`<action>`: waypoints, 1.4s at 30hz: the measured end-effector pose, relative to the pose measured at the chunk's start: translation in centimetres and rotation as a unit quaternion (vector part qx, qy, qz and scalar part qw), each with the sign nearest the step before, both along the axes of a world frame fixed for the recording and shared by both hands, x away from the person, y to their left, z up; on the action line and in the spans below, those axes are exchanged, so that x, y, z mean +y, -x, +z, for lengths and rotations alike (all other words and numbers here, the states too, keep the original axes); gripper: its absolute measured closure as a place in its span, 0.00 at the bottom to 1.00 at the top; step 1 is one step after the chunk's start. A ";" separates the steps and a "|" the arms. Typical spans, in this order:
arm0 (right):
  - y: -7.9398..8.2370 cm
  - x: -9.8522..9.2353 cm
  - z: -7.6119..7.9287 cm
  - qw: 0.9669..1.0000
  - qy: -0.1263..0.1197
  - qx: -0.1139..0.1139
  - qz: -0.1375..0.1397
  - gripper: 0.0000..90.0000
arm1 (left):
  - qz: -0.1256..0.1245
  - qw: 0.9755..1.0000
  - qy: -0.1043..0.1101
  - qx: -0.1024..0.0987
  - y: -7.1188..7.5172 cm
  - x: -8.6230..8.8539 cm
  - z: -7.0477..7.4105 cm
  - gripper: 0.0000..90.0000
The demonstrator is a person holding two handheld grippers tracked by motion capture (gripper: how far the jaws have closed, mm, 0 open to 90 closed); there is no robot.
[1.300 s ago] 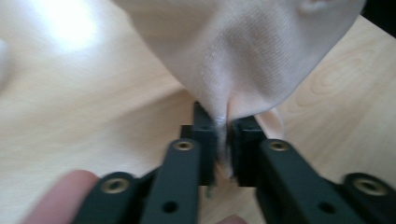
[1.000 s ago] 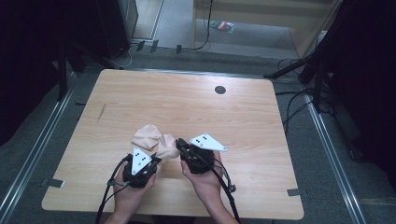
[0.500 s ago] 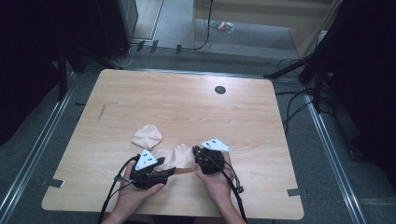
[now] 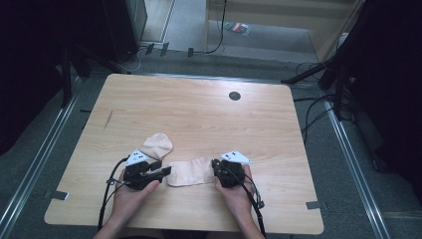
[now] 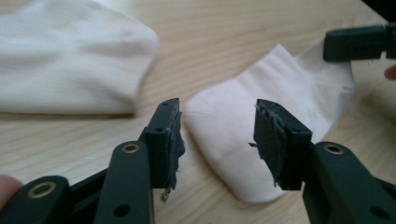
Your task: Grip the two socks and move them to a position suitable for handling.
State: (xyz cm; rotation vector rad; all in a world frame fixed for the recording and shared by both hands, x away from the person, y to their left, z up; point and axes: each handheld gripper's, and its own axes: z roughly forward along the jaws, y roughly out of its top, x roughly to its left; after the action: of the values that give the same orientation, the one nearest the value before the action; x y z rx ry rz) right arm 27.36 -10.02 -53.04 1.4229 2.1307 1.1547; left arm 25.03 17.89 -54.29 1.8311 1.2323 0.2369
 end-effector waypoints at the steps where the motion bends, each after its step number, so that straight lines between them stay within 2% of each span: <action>1: 0.0 0.0 0.0 1.000 0.000 -0.001 0.002 0.97 | -0.004 1.000 -0.009 0.003 0.0 -0.4 -0.1 0.61; 4: 0.1 0.1 -0.1 1.000 0.000 -0.001 0.003 0.97 | -0.008 0.999 -0.035 0.004 0.1 -1.3 -0.5 0.70; 6: 0.2 0.1 -0.1 1.000 0.000 0.000 0.004 0.97 | -0.015 0.999 -0.046 0.007 0.1 -1.5 -0.7 0.82; 8: 0.3 0.1 0.0 1.000 -0.001 -0.002 0.004 0.97 | -0.018 0.999 -0.037 0.009 0.1 -1.3 -0.7 0.94; 12: 0.6 0.0 0.3 1.000 -0.002 -0.006 0.003 0.97 | -0.022 0.999 -0.043 0.005 0.2 -0.7 -0.1 0.98; 18: 2.1 -0.3 0.9 1.000 -0.005 -0.004 0.005 0.97 | -0.015 0.999 -0.035 0.015 1.3 0.5 1.0 0.97; 23: 3.3 -0.3 0.6 1.000 0.007 0.004 0.015 0.97 | -0.020 0.998 -0.050 0.024 2.7 0.0 0.0 0.96; 25: 3.6 -0.4 0.3 1.000 0.011 0.010 0.016 0.97 | -0.017 0.998 -0.050 0.034 2.8 -0.1 -0.4 0.88; 27: 3.7 -0.6 0.1 1.000 0.011 0.019 0.020 0.95 | -0.013 0.998 -0.044 0.030 2.8 0.0 -0.2 0.76; 29: 3.7 -1.1 -0.1 0.999 0.001 0.026 0.018 0.88 | -0.003 0.999 -0.023 0.022 2.7 0.5 0.2 0.67; 31: 3.6 -1.8 0.0 1.000 -0.010 0.026 0.010 0.83 | 0.002 1.000 -0.001 0.009 2.7 1.0 0.5 0.63; 33: 3.5 -2.3 0.2 0.999 -0.025 0.024 0.004 0.81 | 0.014 1.000 -0.006 -0.007 2.7 1.2 0.6 0.65; 35: 3.6 -2.5 0.5 0.999 -0.031 0.012 -0.001 0.81 | 0.021 1.000 -0.017 -0.012 2.7 1.1 0.4 0.67; 37: 3.7 -2.3 0.6 1.000 -0.029 0.002 0.001 0.80 | 0.023 0.999 -0.025 -0.013 2.7 0.9 0.2 0.67; 42: 3.9 -1.7 0.5 1.000 -0.026 -0.002 0.015 0.79 | 0.014 0.999 -0.039 -0.015 2.9 0.2 0.0 0.67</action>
State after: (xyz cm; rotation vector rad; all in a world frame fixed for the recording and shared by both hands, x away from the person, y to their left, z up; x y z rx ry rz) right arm 23.42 -11.72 -52.56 1.4140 2.1404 1.2319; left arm 22.12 18.11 -54.33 1.8709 1.2449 0.3307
